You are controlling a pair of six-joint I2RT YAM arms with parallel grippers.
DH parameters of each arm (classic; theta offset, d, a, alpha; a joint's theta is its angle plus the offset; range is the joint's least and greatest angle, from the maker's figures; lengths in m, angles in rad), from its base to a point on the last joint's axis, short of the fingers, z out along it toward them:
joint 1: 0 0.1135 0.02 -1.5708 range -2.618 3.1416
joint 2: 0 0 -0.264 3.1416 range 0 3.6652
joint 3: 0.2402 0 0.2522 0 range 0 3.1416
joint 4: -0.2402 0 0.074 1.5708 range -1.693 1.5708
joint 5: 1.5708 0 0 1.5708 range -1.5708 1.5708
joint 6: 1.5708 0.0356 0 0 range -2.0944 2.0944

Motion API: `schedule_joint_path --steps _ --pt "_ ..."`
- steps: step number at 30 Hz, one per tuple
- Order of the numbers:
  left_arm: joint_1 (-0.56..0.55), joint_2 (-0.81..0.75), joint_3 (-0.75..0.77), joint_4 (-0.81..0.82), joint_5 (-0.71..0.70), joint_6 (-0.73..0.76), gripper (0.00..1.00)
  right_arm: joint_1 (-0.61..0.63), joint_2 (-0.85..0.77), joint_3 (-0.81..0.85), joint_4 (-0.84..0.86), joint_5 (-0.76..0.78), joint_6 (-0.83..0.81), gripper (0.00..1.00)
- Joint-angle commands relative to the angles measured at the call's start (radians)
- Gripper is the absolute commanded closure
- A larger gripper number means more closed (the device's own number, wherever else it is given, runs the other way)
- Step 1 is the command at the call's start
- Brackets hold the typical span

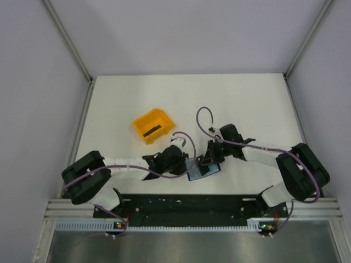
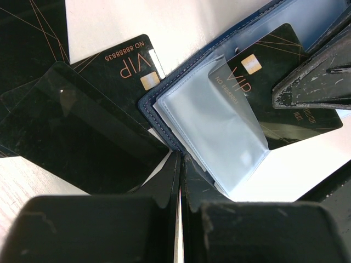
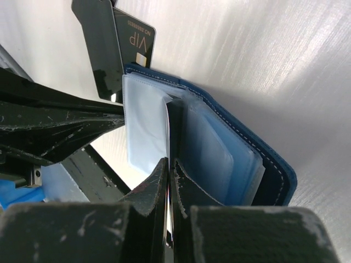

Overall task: Put the credit cards into the card holder
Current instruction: Insert the credit card into the card holder.

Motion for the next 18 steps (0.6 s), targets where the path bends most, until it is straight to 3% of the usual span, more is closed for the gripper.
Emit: schedule_joint_path --steps 1,9,18 --pt "-0.003 0.044 0.01 0.001 0.003 0.011 1.0 -0.016 0.012 -0.043 0.147 -0.061 0.017 1.0" --pt "-0.003 0.048 0.013 -0.001 0.006 0.011 1.0 -0.022 0.07 -0.084 0.286 -0.124 0.045 1.0" --pt "-0.003 0.052 0.013 0.001 0.009 0.013 1.0 -0.022 0.027 -0.15 0.349 -0.072 0.133 1.0"
